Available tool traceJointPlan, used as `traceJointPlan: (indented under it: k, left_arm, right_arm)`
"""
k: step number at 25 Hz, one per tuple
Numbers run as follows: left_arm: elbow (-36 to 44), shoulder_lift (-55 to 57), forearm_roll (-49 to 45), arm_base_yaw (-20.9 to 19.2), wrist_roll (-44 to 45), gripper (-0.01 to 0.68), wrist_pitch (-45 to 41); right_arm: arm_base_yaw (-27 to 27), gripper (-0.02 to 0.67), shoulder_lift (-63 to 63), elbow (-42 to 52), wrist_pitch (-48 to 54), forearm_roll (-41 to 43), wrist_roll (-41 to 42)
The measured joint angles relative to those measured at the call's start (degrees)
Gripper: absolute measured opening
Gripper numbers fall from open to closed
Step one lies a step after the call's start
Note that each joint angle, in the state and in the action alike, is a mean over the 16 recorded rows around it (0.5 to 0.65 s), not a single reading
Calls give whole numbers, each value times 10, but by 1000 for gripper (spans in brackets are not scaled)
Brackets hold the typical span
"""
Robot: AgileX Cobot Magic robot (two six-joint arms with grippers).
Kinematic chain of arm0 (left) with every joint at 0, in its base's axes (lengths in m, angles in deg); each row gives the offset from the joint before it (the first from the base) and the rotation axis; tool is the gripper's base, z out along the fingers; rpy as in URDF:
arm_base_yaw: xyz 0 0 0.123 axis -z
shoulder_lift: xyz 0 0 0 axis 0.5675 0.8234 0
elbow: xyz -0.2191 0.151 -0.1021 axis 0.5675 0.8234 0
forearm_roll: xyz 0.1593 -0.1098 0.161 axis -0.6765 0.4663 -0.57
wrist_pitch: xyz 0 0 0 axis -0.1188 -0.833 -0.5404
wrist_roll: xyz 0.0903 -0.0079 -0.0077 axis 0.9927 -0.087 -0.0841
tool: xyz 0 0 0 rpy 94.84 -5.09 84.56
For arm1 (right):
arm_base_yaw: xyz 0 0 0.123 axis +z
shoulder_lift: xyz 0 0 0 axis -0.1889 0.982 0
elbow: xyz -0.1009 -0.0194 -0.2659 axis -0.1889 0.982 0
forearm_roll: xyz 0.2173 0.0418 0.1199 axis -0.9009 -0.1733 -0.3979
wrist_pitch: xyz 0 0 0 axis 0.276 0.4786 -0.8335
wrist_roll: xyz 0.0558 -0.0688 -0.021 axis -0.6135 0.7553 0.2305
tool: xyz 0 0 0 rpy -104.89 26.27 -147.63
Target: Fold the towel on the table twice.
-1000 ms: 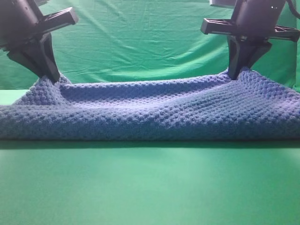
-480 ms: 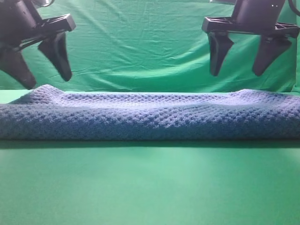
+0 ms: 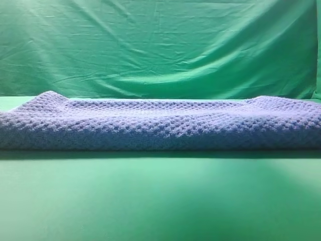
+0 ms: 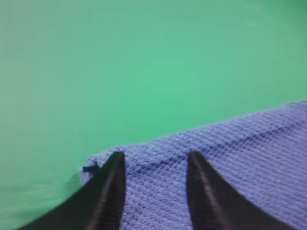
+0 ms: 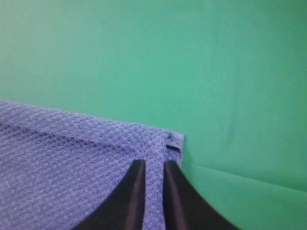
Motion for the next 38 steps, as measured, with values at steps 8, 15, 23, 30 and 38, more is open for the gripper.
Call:
traceJointPlan:
  k: [8,15,23,30,38]
  left_arm:
    - [0,-169,0,0,6,24,-73]
    - [1,-311,0,0,12,0,-158]
    - [36,-471,0,0,13,0,-221]
    - [110,-610,0,0,13,0,-228]
    - [201,-732,-4,0,5,0,-209]
  right_arm:
    - [-1,11,-128,-22,93,-22,0]
    - [-2,0,-263,2,135,-41,2]
    - [-2,0,-459,120,114,-52,22]
    - [-2,0,-646,265,54,-79,60]
    - [-2,0,-816,380,6,-110,88]
